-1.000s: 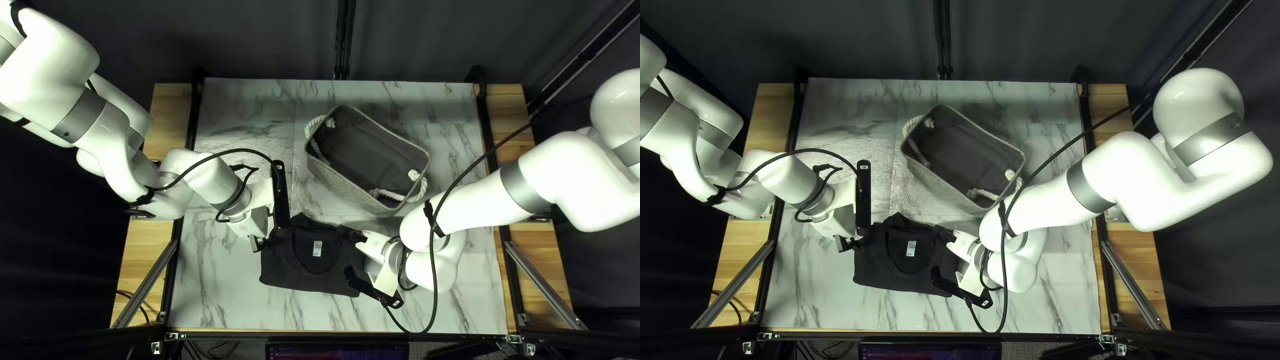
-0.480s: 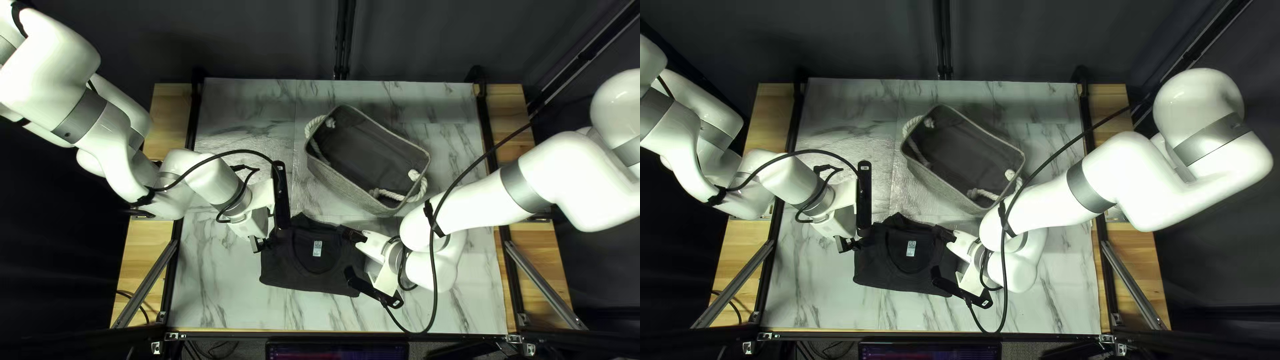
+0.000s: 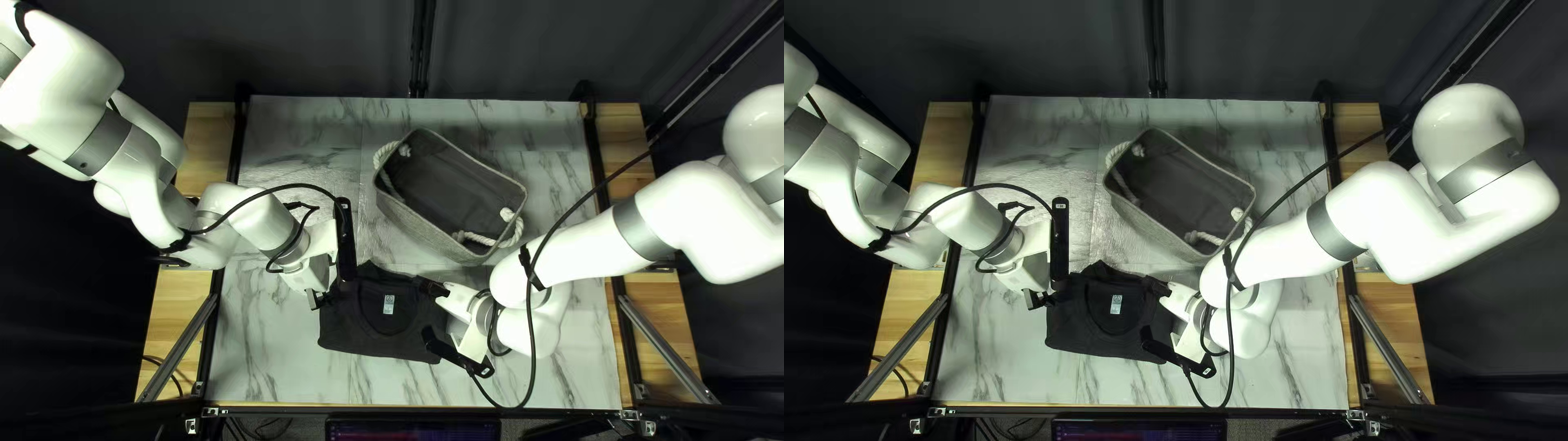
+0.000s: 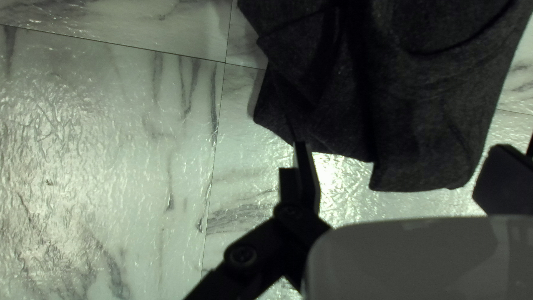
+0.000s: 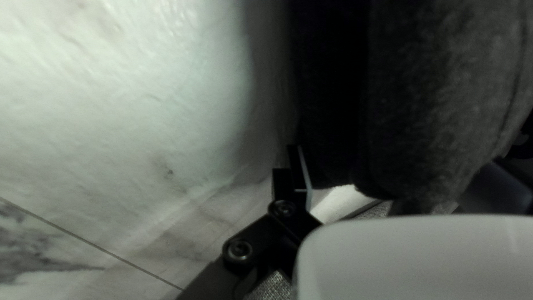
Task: Pick up a folded sweatshirt and place it into a fabric basket
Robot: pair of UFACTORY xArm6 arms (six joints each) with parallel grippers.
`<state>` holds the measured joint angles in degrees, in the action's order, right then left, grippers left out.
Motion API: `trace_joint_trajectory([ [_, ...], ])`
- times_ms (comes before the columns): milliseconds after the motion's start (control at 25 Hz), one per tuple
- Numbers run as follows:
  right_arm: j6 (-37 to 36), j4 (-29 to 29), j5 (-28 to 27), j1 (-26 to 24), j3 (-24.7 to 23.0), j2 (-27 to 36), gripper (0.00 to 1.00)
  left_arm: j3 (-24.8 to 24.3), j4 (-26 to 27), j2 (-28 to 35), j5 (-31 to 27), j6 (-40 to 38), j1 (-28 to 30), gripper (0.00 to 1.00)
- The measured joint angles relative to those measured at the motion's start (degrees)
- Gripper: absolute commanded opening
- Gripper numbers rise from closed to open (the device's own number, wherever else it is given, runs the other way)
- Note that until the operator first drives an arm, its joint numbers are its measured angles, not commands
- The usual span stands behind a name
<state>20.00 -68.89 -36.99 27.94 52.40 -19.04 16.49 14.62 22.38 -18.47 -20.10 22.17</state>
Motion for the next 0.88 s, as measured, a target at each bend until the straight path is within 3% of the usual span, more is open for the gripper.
trace_joint_trajectory([
  [880,-0.27,0.77,-1.68,0.8,1.13,-0.8,1.0,0.18,-0.1,-0.07,-0.17,-0.03,0.0,1.0],
])
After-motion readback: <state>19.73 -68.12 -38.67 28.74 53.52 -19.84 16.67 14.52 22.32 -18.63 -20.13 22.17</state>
